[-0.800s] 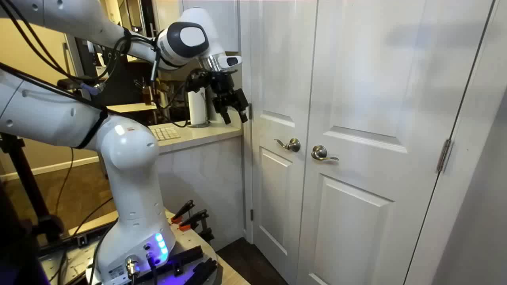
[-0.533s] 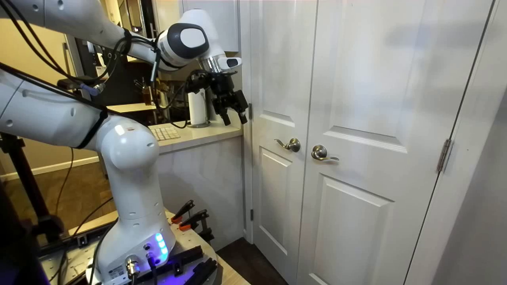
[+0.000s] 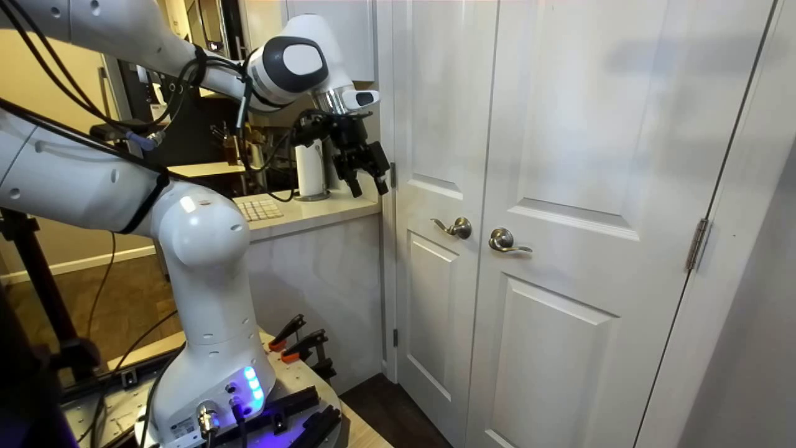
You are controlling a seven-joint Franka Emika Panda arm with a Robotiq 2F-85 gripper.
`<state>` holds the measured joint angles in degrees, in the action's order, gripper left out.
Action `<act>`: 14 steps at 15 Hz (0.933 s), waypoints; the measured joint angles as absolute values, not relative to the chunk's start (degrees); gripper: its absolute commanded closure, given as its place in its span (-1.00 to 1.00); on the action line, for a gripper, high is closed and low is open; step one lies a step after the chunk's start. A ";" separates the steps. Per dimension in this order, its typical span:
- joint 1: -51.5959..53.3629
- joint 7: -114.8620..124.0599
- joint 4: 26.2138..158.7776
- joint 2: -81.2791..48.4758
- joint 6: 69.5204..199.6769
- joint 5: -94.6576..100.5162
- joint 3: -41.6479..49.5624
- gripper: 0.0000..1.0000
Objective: Open the right door
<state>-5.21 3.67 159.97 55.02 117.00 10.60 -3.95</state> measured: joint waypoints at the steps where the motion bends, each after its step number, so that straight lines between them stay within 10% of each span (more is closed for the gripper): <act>1: -5.21 3.67 159.97 55.02 117.00 10.60 -3.95 -1.00; 14: -5.07 3.66 158.57 52.68 120.90 10.60 -3.36 -1.00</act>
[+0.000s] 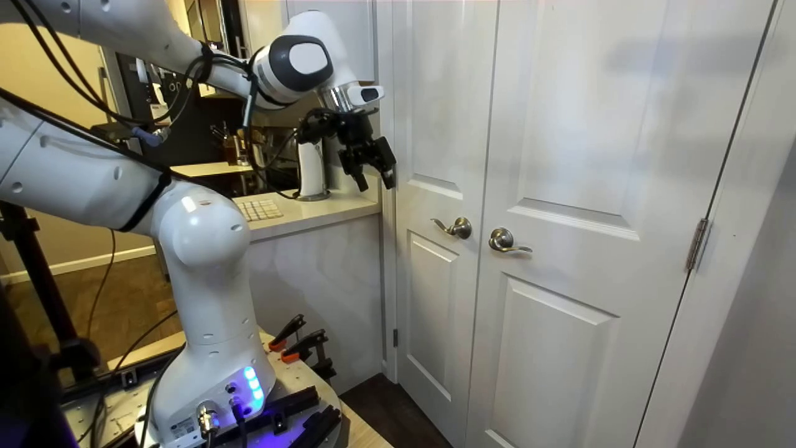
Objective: Open the right door
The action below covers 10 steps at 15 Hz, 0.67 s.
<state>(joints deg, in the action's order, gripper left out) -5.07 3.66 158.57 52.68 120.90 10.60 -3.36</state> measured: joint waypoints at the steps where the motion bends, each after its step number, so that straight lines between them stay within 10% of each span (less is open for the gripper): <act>1: -5.07 3.66 158.37 51.91 122.04 10.60 -3.24 -1.00; 10: -5.11 2.92 156.62 44.96 131.78 10.60 -0.65 -1.00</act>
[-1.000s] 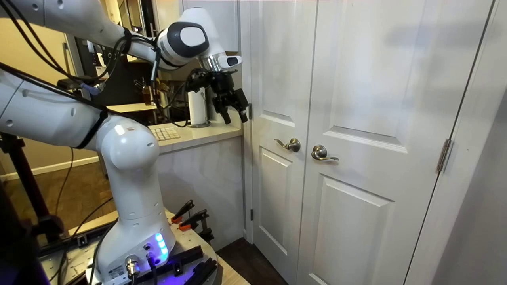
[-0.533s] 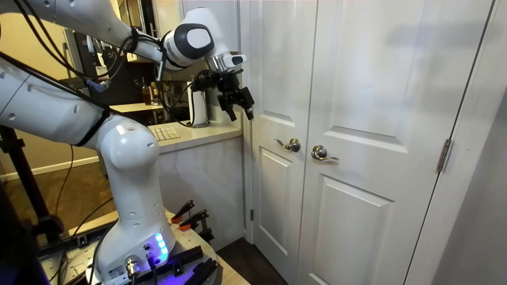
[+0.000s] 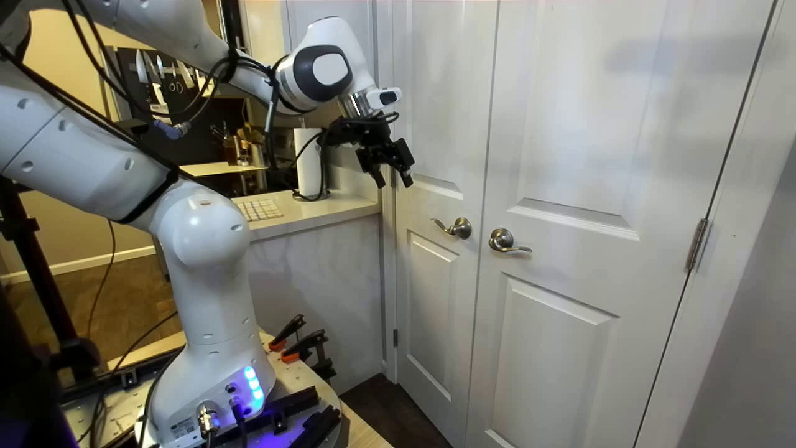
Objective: Open the right door
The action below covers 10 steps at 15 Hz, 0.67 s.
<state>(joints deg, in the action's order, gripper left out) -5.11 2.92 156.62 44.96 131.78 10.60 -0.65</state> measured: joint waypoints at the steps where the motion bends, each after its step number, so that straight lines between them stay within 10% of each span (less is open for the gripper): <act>1: -5.13 2.50 156.56 44.57 132.45 10.60 -0.14 -1.00; 10: -5.19 -2.70 156.52 43.27 136.46 10.60 4.53 -1.00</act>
<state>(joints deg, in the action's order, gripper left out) -5.19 -2.70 156.52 43.27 136.46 10.60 4.53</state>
